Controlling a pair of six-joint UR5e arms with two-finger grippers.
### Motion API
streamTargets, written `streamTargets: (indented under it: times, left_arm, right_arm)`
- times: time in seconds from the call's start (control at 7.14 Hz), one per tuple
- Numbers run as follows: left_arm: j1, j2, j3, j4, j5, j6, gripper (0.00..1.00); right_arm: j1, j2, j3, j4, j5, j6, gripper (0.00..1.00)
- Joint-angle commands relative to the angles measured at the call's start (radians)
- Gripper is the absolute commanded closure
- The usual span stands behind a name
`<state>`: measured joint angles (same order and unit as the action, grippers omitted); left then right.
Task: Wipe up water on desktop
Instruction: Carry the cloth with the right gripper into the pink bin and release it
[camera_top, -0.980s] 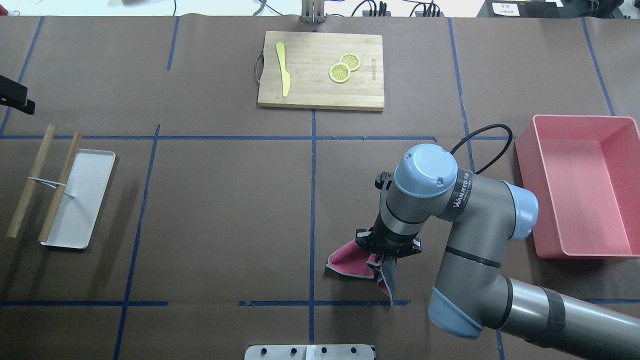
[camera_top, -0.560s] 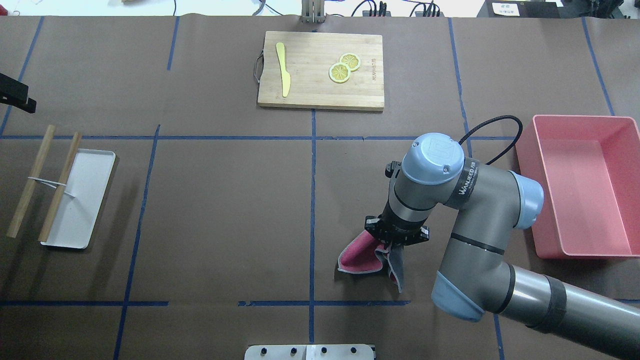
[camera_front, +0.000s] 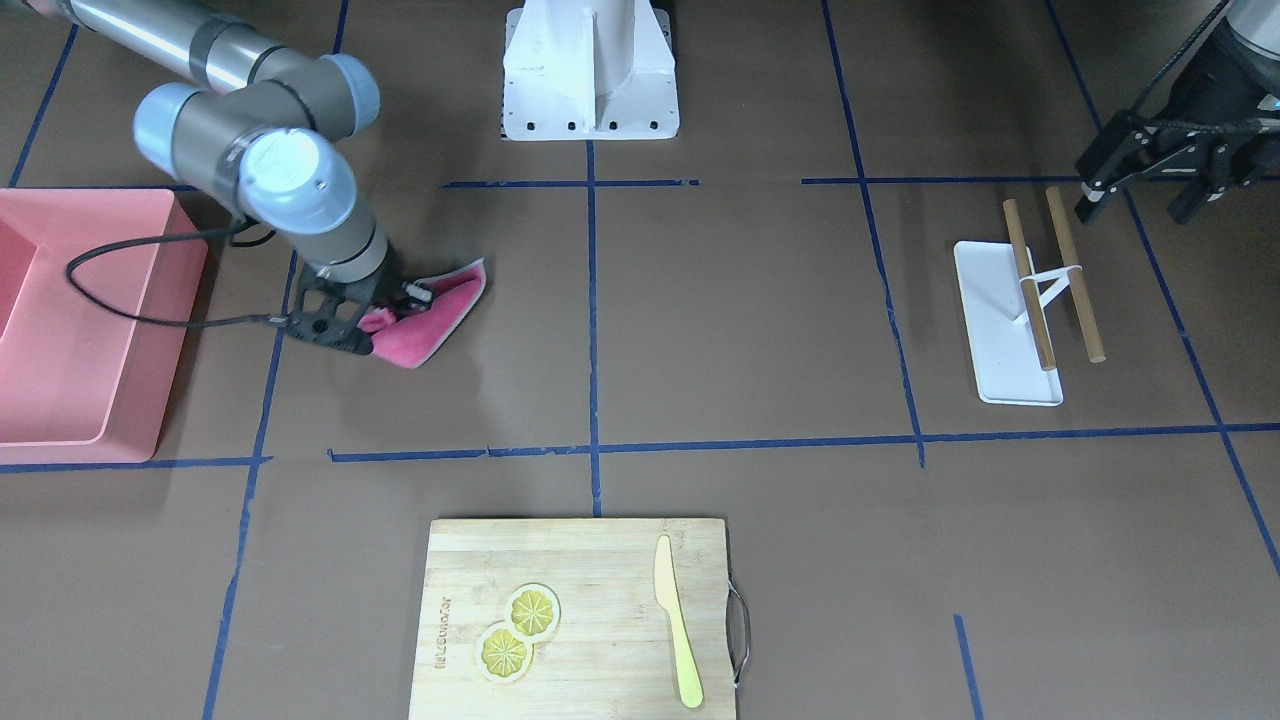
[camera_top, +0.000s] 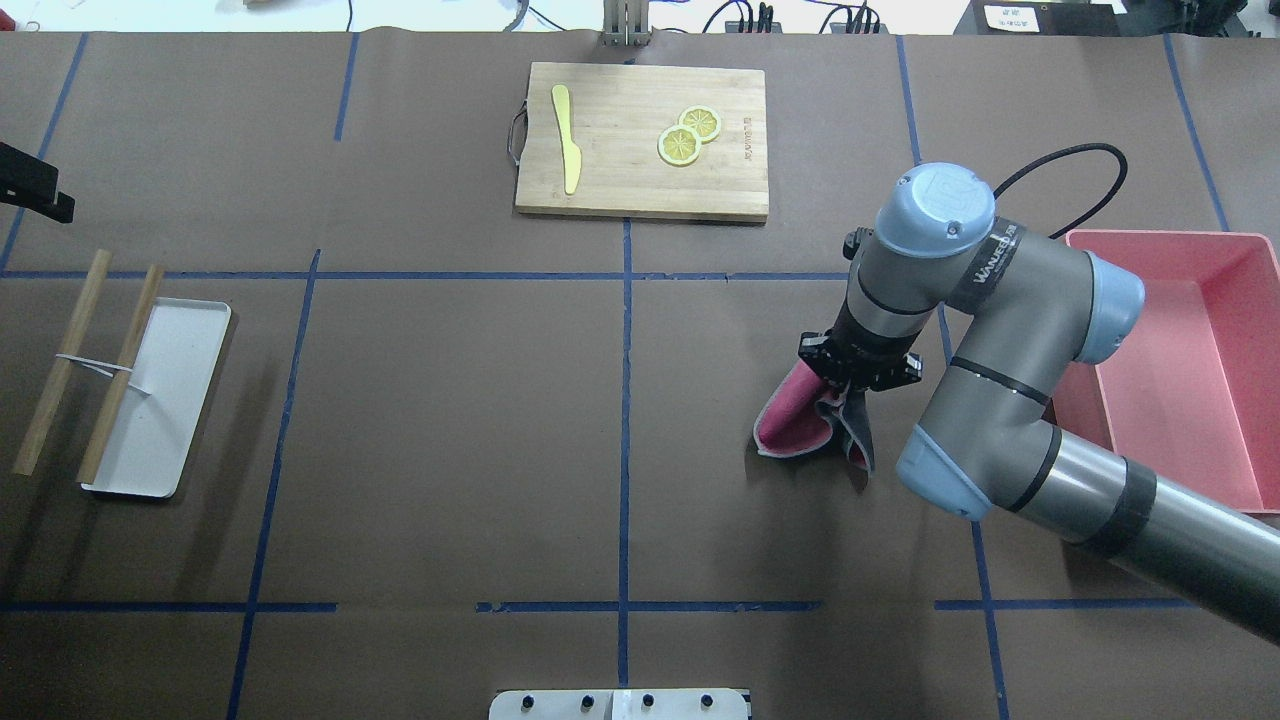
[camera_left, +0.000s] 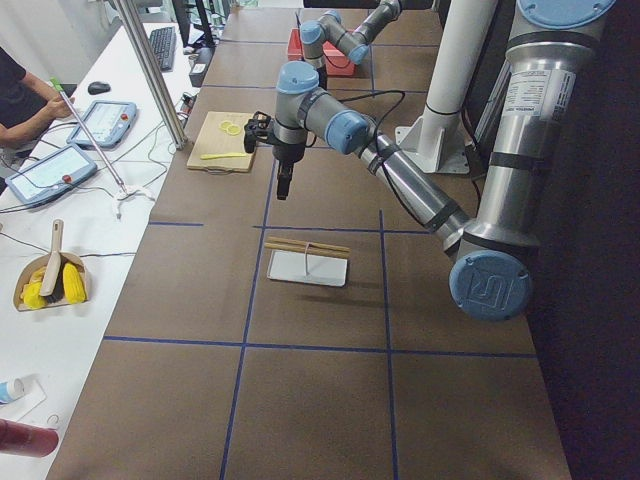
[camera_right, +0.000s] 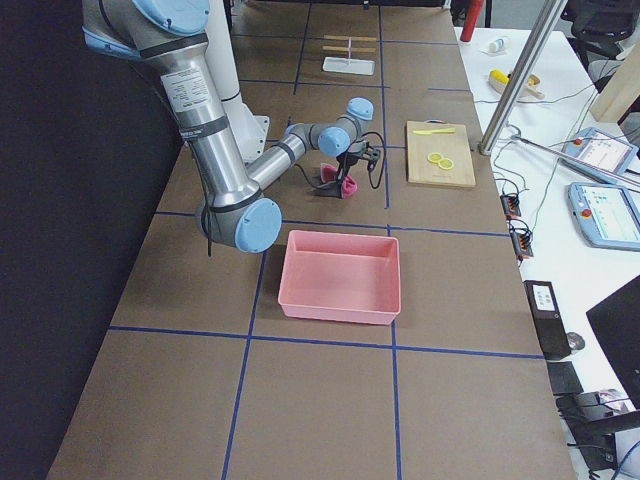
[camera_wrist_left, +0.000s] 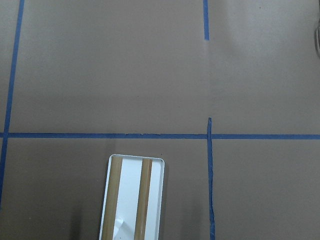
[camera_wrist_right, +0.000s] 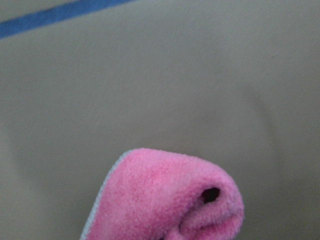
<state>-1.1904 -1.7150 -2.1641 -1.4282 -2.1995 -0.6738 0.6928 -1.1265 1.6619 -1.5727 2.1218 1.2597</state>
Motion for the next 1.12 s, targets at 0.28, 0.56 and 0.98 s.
streamTargets:
  times: [0.28, 0.56, 0.98]
  left_arm:
    - [0.000, 0.002, -0.005, 0.000, 0.000, -0.007, 0.00]
    - [-0.002, 0.008, -0.005, 0.000, 0.000, -0.007, 0.00]
    - [-0.005, 0.015, 0.000, 0.008, 0.001, 0.032, 0.00]
  right_arm:
    - [0.122, -0.003, 0.008, -0.013, 0.021, -0.046, 1.00]
    - [0.160, -0.012, 0.178, -0.195, 0.023, -0.065, 1.00]
    - [0.299, -0.048, 0.480, -0.580, 0.024, -0.413, 1.00]
